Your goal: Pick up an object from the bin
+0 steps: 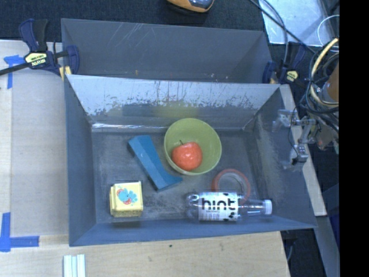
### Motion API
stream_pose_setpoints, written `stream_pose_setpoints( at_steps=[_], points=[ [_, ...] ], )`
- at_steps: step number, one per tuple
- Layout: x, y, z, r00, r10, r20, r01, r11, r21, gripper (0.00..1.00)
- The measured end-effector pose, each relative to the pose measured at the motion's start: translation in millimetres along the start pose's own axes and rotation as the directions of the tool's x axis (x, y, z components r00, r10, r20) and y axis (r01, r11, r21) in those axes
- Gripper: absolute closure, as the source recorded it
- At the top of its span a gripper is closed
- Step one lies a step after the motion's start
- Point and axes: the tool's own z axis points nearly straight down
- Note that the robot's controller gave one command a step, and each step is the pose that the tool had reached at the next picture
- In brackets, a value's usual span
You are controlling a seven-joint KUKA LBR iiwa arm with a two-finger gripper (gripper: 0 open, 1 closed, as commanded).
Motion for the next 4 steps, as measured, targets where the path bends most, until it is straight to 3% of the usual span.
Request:
stream_pose_setpoints(
  at_steps=[1, 2, 3, 4],
  points=[
    [-0.7, 1, -5, 1.0, -0.004, 0.007, 0.004, 1.0, 0.001, 0.0],
    [12.8, 44, 66, 1.0, -0.001, 0.008, 0.001, 1.0, 0.002, 1.0],
    [12.9, 44, 66, 1.0, -0.001, 0.008, 0.001, 1.0, 0.002, 1.0],
    [31.4, 94, 122, 0.999, -0.03, 0.012, 0.03, 1.0, 0.001, 1.0]
  ],
)
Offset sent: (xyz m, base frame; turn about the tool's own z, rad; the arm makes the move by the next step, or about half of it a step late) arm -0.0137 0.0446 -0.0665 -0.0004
